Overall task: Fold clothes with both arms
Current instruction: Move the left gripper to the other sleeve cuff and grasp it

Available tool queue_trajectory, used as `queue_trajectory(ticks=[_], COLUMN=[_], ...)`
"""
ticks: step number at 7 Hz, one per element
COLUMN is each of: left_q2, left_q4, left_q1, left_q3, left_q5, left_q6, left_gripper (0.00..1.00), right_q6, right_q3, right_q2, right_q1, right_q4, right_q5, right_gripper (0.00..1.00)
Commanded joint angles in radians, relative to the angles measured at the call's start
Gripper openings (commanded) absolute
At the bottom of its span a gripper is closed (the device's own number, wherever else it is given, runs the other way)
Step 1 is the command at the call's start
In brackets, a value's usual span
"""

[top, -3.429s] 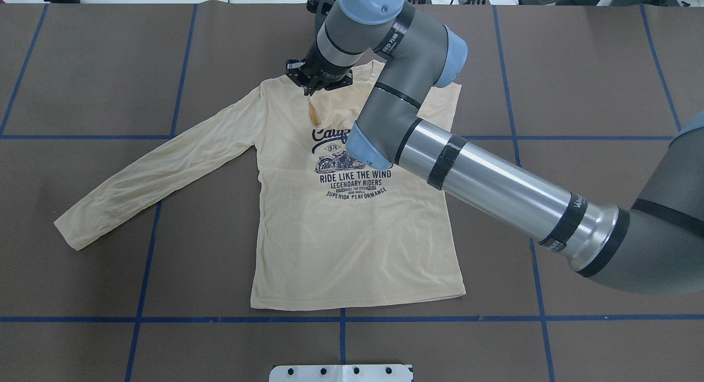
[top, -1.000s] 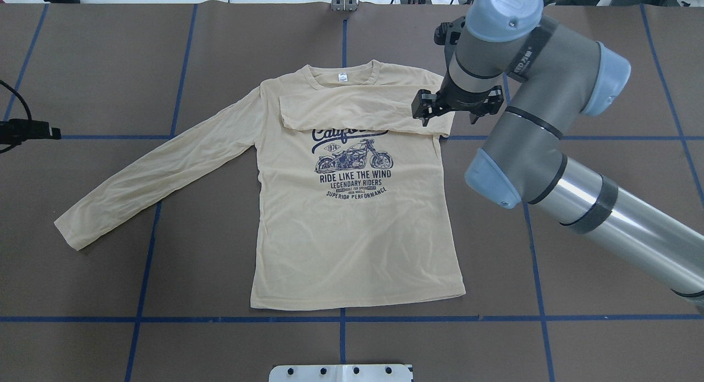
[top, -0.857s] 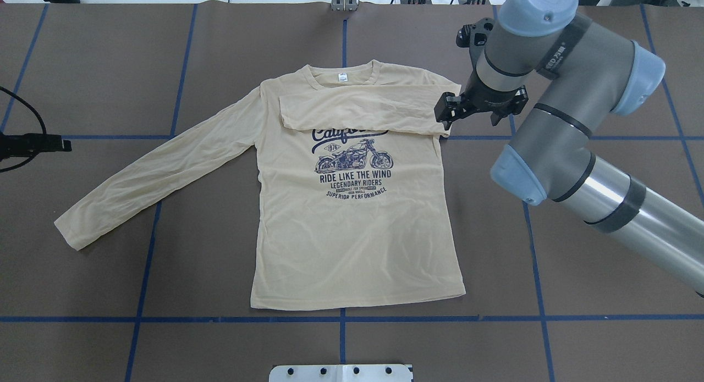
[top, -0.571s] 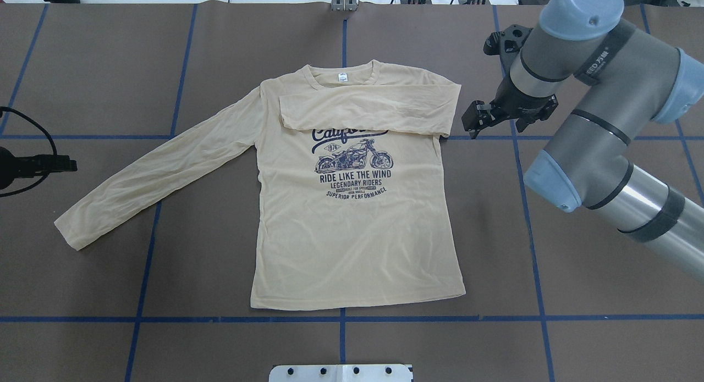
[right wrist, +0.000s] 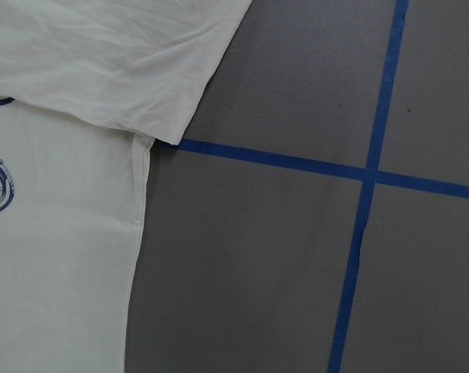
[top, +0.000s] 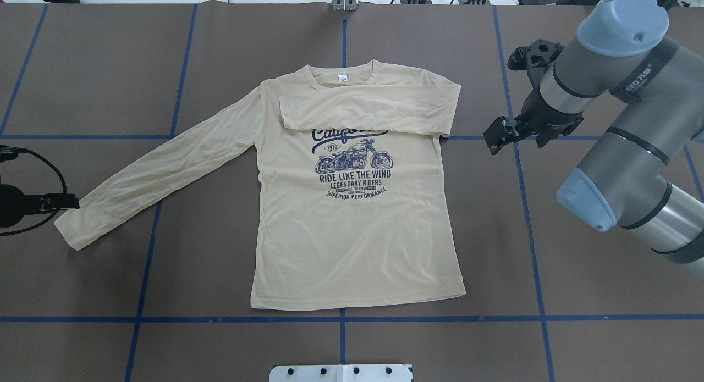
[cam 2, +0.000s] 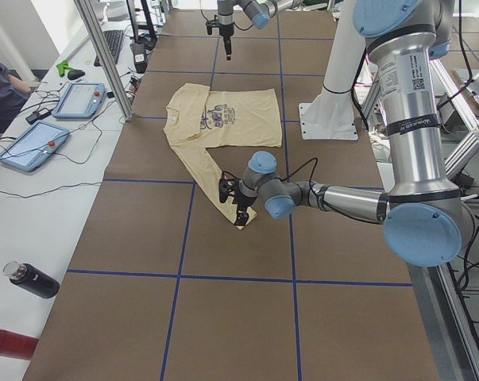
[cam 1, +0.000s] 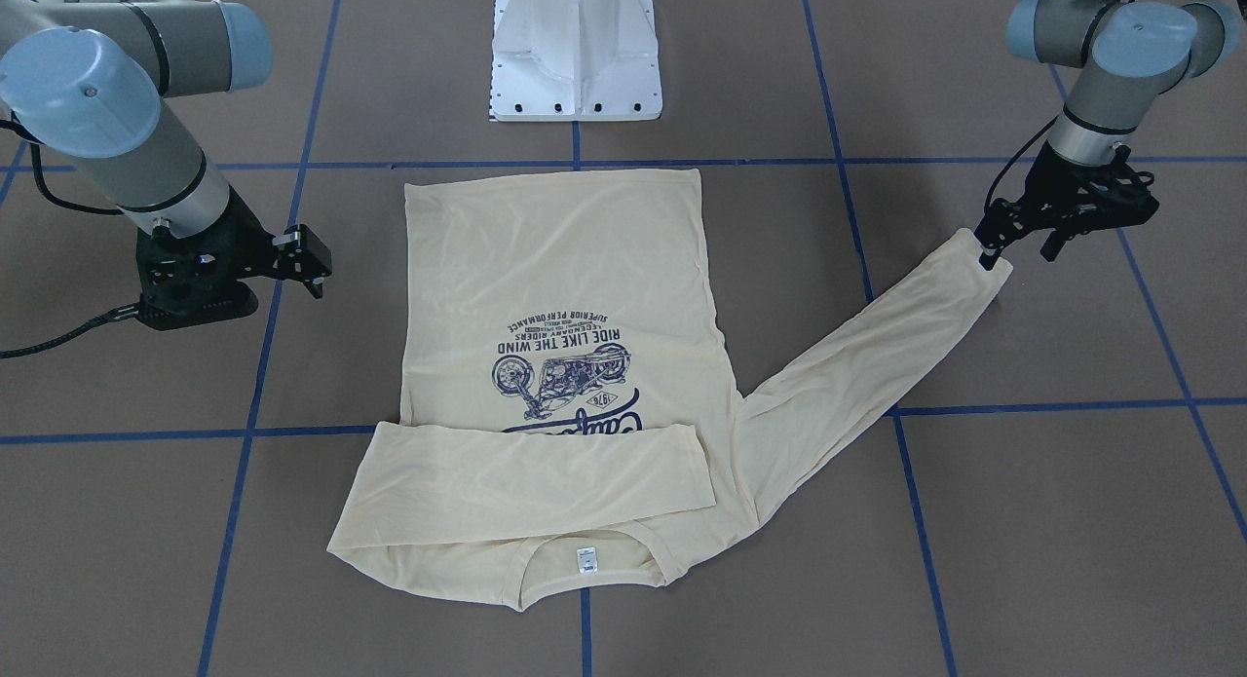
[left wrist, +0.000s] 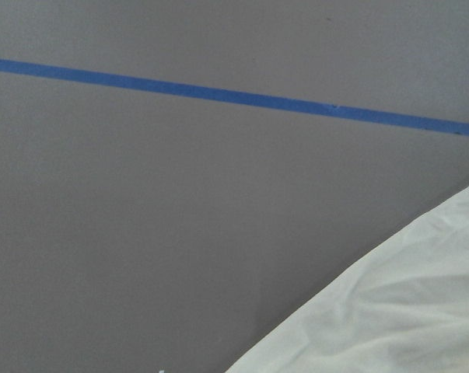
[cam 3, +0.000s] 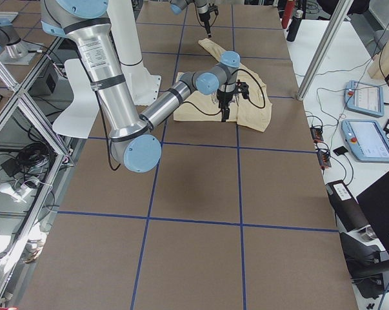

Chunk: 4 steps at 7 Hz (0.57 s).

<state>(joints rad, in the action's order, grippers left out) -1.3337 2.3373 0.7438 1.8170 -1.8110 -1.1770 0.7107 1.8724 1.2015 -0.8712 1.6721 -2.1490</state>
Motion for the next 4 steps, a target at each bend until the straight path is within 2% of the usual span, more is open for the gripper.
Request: queue_trajectory(ticks=[1, 2, 4], left_q2=[0.005, 0.004, 0.001], left_q4=[-0.090, -0.092, -0.093], left_q1=[-0.055, -0.070, -0.095], left_q3=[0.048, 0.048, 0.047], left_q5=[-0.001, -0.002, -0.005], left_q6=[-0.001, -0.003, -0.003], left_gripper=[0.99, 0.92, 0.90], right_q6=[0.001, 0.000, 0.001], right_q3=[0.010, 0.010, 0.008], right_q2=[0.010, 0.012, 0.013], right_q1=[0.000, 0.000, 0.000], right_q4=[-0.002, -0.002, -0.002], right_q5=[-0.006, -0.006, -0.006], right_gripper=[1.00, 1.00, 1.00])
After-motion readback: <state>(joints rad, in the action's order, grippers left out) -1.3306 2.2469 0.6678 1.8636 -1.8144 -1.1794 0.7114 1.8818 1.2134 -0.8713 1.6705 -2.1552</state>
